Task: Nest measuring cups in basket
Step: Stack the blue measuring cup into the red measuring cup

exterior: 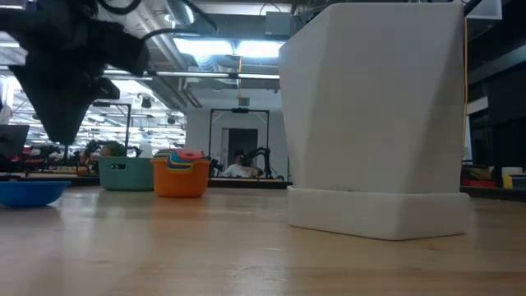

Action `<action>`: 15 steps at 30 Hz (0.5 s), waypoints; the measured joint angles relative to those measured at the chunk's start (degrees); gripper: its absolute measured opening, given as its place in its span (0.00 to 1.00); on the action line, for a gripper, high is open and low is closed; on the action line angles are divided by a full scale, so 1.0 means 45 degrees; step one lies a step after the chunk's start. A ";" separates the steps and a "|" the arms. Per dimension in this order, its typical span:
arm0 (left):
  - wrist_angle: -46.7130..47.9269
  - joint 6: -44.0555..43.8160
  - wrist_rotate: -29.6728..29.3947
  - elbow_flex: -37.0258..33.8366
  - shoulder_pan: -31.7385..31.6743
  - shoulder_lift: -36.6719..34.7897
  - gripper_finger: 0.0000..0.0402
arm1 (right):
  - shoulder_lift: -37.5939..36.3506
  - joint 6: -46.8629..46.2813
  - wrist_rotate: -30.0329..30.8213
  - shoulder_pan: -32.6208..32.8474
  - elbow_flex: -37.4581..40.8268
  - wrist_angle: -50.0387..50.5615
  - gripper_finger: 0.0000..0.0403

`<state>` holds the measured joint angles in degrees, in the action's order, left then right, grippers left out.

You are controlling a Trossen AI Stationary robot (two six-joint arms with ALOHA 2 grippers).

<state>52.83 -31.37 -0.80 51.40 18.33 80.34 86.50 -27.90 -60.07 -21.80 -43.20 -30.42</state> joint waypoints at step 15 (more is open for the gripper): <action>-0.3043 0.0524 -0.0050 -0.1915 -0.0005 0.0005 0.18 | 0.0000 0.0004 0.0000 0.0000 0.0000 0.0085 0.47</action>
<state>39.14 -29.00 -1.03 42.79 18.31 80.36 86.50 -27.88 -60.07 -21.80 -43.20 -30.04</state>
